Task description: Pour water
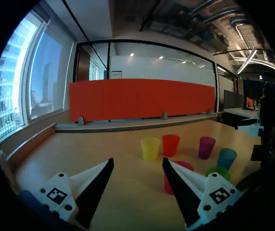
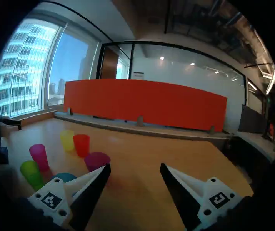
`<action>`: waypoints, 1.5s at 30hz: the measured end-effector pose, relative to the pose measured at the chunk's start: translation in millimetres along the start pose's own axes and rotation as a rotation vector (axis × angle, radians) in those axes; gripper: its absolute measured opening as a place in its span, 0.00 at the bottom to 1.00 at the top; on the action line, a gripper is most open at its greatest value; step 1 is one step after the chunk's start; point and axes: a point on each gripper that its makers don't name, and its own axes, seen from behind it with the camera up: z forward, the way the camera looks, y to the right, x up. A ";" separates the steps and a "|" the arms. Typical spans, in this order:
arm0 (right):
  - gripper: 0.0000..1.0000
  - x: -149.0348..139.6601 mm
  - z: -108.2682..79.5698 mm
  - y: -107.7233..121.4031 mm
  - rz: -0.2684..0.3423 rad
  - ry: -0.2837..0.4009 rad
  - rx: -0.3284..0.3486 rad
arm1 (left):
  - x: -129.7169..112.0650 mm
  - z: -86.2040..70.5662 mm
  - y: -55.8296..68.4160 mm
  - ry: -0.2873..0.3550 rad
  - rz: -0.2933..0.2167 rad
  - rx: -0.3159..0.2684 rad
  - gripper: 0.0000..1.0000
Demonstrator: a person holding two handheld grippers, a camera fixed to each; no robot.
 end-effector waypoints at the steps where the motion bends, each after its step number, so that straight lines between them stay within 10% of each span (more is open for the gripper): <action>1: 1.00 1.5 0.1 0.9 0.009 0.008 -0.010 | 1.5 0.4 -1.3 0.008 0.004 0.009 0.94; 18: 1.00 32.2 -5.0 11.8 0.112 0.146 -0.133 | 43.4 5.2 1.1 0.133 -0.014 0.069 0.94; 45: 1.00 32.8 -18.6 17.2 0.094 0.179 -0.158 | 40.9 10.3 -3.6 0.178 -0.039 0.115 0.94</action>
